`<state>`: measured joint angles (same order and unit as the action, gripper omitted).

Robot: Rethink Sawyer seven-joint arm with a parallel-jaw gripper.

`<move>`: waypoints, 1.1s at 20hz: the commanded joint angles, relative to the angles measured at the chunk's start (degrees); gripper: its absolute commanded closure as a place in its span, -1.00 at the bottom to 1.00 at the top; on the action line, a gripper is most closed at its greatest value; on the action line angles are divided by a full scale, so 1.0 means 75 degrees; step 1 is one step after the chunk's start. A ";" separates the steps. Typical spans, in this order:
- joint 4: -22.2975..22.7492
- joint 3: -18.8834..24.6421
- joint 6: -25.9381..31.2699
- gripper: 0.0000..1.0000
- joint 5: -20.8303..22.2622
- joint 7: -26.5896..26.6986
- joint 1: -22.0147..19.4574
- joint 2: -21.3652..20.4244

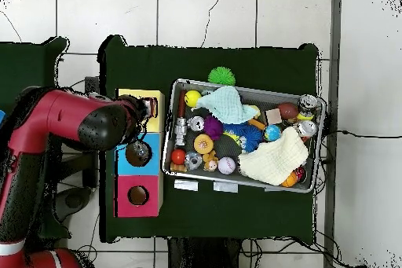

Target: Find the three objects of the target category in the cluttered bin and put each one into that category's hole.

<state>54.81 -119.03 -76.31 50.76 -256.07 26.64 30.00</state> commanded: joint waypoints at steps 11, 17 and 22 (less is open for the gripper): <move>-0.0528 0.0290 -0.0787 1.00 -0.0324 -0.2817 -0.0157 0.0043; -0.0447 0.0668 -0.0256 1.00 -0.0287 -0.2793 0.0055 0.0295; -0.0502 0.1062 0.0334 1.00 -0.0301 -0.2785 0.0269 0.0573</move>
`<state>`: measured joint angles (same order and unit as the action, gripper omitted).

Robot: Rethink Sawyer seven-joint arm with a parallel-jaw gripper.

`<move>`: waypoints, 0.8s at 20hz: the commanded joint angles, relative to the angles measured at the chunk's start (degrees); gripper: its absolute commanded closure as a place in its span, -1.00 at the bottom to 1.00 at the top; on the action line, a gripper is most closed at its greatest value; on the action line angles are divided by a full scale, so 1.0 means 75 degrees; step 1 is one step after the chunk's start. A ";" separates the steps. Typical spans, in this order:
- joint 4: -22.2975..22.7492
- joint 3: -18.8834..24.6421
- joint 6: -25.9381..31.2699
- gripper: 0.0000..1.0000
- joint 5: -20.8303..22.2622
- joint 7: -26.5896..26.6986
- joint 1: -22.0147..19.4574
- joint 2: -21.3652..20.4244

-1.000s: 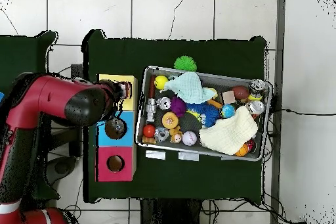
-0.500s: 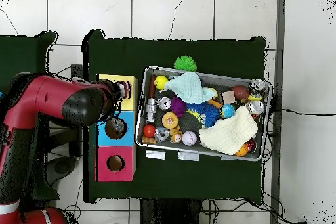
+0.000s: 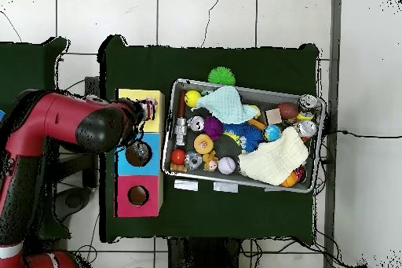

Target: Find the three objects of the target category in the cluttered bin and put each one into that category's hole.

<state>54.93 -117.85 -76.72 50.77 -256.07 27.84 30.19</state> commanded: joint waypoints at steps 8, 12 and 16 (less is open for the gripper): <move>-0.0568 0.1017 0.0457 1.00 -0.0299 -0.2772 0.0127 0.0617; -0.0451 0.0799 0.0291 1.00 -0.0282 -0.2815 0.0032 0.0774; -0.0460 0.0828 0.0674 1.00 -0.0298 -0.2792 0.0010 0.0906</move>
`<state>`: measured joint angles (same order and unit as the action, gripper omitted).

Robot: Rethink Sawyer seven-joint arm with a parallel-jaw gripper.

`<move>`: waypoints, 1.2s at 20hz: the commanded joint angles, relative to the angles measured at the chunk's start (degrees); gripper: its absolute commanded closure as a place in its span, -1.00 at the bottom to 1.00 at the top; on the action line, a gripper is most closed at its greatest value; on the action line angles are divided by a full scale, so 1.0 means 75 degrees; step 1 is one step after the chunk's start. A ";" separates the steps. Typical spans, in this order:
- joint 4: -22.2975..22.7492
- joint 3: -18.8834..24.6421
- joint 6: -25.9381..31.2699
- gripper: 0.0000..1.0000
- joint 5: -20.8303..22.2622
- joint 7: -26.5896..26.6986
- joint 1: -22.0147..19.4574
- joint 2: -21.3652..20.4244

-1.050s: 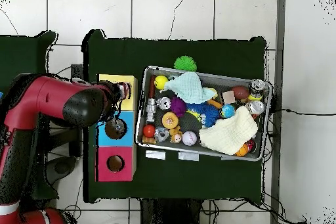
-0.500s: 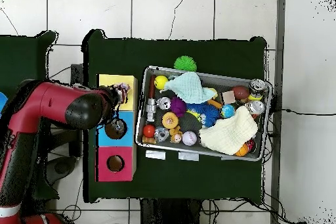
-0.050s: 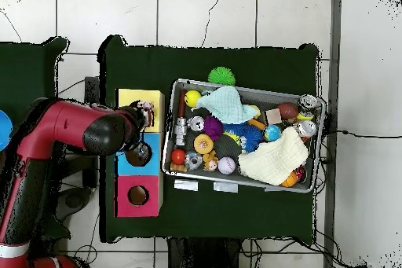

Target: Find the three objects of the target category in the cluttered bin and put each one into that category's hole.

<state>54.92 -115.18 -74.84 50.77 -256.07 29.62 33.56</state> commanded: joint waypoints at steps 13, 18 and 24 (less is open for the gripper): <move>-0.1593 0.2674 0.1402 1.00 -0.0511 -0.2533 0.0024 -0.0312; -0.0875 0.1442 0.0748 1.00 -0.0249 -0.2715 -0.0044 -0.0152; -0.0126 -0.0358 -0.0329 1.00 -0.0147 -0.2808 -0.0416 -0.0005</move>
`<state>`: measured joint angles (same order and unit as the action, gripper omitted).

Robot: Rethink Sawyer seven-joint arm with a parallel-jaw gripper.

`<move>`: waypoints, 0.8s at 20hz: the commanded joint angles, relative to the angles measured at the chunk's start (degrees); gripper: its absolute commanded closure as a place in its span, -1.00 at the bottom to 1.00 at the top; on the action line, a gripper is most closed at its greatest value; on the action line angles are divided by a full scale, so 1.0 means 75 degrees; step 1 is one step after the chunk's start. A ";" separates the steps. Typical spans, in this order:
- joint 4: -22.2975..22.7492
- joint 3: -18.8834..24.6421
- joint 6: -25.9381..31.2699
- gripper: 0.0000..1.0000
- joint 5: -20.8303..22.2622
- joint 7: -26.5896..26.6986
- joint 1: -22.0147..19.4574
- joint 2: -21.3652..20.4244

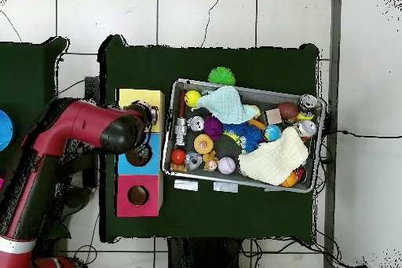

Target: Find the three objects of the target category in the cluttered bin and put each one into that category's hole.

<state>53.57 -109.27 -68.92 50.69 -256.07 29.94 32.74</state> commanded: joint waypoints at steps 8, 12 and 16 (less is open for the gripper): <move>-0.0013 -0.1912 -0.1738 1.00 -0.0244 -0.2834 -0.0765 -0.0143; -0.0012 -0.2200 -0.1912 1.00 -0.0266 -0.2842 -0.0880 -0.0277; -0.0017 -0.2334 -0.2128 1.00 -0.0282 -0.2856 -0.0940 -0.0324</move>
<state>55.76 -123.28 -77.03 50.72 -256.07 25.65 31.12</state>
